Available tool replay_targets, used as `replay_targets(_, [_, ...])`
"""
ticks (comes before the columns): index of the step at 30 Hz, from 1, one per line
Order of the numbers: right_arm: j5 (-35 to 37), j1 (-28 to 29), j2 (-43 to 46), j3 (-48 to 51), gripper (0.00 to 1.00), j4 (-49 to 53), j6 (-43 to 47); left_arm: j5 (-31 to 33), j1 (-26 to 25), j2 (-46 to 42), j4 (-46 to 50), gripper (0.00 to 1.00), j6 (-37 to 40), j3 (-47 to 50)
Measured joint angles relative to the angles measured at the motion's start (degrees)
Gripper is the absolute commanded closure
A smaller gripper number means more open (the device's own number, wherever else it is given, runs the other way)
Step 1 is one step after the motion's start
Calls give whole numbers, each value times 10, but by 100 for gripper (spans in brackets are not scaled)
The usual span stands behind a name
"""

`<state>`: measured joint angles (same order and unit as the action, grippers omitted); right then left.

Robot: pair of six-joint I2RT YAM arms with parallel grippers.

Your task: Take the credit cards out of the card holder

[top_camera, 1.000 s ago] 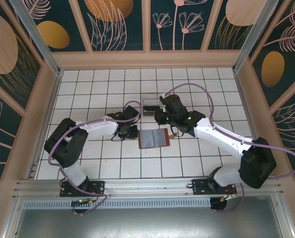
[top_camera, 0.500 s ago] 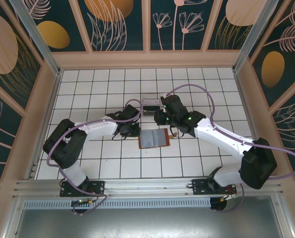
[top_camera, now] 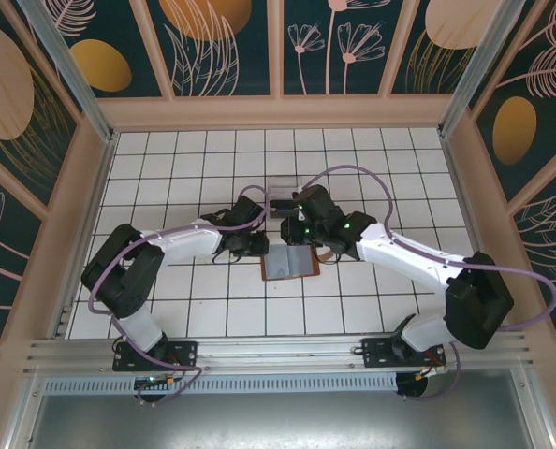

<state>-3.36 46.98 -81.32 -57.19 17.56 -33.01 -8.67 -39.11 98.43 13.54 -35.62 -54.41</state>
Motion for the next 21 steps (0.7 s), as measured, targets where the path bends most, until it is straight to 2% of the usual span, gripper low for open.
replay_targets(13, [-43, 15, -29, 32, 80, -10, -69, 12, 3, -7, -9, 82, -2, 14])
replay_targets(21, [-108, 19, -100, 38, 80, -63, -96, 28, 42, -63, -8, 81, -2, 50])
